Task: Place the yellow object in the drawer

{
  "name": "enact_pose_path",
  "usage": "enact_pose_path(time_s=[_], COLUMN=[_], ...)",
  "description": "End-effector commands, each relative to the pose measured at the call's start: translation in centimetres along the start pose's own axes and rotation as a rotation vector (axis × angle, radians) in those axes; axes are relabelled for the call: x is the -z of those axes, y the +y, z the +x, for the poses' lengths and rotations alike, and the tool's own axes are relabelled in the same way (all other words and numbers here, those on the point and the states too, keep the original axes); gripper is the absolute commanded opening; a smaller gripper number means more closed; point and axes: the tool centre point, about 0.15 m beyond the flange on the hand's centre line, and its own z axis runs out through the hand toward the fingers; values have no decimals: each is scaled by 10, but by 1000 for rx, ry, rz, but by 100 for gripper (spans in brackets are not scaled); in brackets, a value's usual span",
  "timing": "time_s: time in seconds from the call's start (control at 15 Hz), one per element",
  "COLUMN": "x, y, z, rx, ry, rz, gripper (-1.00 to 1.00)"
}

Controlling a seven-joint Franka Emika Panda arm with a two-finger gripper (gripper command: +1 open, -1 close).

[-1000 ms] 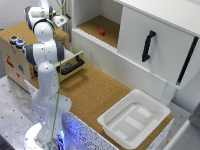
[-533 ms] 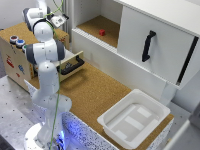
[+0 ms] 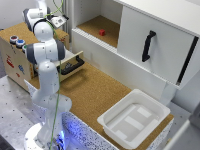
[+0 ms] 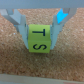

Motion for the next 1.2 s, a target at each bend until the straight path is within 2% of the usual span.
enact_pose_path(time_s=[0.0,0.2,0.4,0.6,0.73,0.93,1.13], x=[26,37,34,17,1,-34,-53], y=[11,7,0,-12,-17,-31,-36], z=[-36,-71,-108,-141,-158,-172,-181], rx=[-133,-230,-317,-372,-432,-451,-421], ry=[-42,-37,-64,-108,-113,-137,-155], rz=[-17,-24,-19,-11,-1,12,5], gripper=[-100,-100,-100,-100,-100,-100,-100])
